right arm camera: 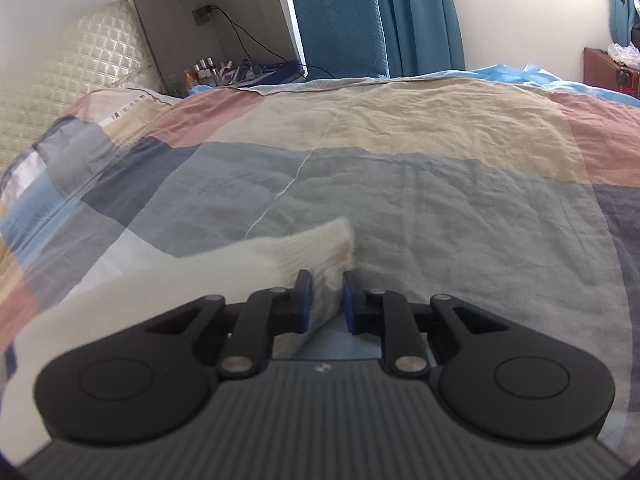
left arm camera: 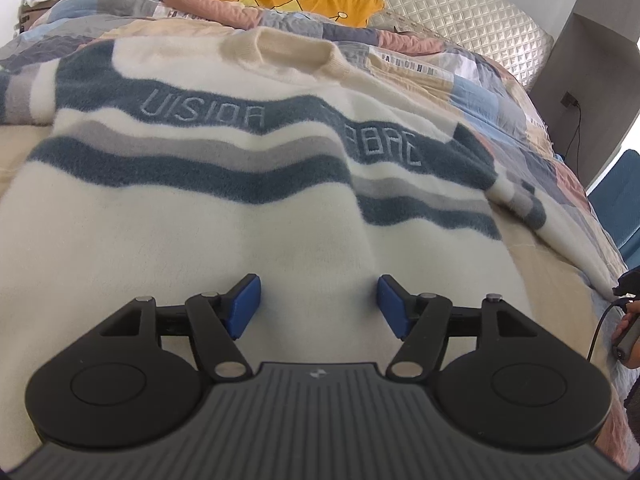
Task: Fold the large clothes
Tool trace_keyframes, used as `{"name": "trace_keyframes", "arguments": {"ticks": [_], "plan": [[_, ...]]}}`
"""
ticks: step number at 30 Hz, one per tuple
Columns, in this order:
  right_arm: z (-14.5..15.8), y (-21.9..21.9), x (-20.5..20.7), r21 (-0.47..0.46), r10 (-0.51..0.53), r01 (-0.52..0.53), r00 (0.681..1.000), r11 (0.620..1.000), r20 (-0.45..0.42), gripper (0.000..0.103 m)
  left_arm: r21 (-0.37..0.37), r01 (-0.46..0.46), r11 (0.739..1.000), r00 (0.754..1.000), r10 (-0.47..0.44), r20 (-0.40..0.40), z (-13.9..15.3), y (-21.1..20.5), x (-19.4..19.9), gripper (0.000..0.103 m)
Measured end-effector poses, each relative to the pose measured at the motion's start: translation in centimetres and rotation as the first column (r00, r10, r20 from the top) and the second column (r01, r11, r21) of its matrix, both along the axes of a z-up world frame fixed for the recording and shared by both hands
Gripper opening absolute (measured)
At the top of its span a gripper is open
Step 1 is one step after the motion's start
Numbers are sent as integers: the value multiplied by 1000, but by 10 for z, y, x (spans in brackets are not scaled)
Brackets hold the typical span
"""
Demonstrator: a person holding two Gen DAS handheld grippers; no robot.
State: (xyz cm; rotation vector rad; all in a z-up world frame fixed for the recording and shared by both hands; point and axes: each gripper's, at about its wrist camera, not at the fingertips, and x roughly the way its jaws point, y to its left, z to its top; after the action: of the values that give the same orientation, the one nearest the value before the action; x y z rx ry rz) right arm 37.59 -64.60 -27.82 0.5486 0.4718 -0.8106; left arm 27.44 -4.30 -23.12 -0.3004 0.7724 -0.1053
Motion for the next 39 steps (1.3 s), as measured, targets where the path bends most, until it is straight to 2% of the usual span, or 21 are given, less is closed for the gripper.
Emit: {"name": "trace_keyframes", "arguments": {"ticks": [3,5,9,10,17,20,24,26,28,31,33,35,37,39], "plan": [[4,3,3,-14,-11,11,1000,1000,-15,23,-9,-2,1000,1000,2,-1,0,2,4,70],[9,4,1,12,-24,24,1000,1000,-12,33,-11,0,1000,1000,1,4,1,2,3,70],[25,14,-13,22,-4,5,1000,1000,-26,71,-11,-7,1000,1000,7,15,8,4,-1,70],[29,18,-19,22,-1,2,1000,1000,-23,76,-15,-7,1000,1000,7,23,11,6,-3,70],[57,63,-49,90,63,-64,998,994,11,76,-13,-47,999,999,47,21,17,16,-13,70],[70,92,-59,89,140,-142,990,986,28,76,4,-52,999,999,52,14,17,17,-19,70],[81,130,-76,133,240,-244,970,961,45,76,23,-56,998,998,56,16,19,18,-30,70],[82,150,-85,172,302,-310,951,935,70,76,33,-59,998,998,58,20,21,19,-34,70],[78,179,-91,196,393,-395,918,898,48,76,48,-61,997,998,60,19,23,19,-38,70],[61,225,-96,267,562,-544,827,795,11,75,47,-74,996,997,74,5,25,24,-43,70],[50,248,-99,328,643,-607,766,724,-4,75,40,-84,996,996,85,-18,26,29,-47,70],[41,259,-103,419,685,-631,728,653,29,75,29,-102,994,993,104,-53,28,36,-49,70],[34,268,-105,466,714,-643,699,608,34,75,11,-154,988,984,155,-91,30,43,-53,70],[33,277,-104,454,754,-678,656,578,21,75,18,-172,985,979,173,-104,35,48,-58,70]]}}
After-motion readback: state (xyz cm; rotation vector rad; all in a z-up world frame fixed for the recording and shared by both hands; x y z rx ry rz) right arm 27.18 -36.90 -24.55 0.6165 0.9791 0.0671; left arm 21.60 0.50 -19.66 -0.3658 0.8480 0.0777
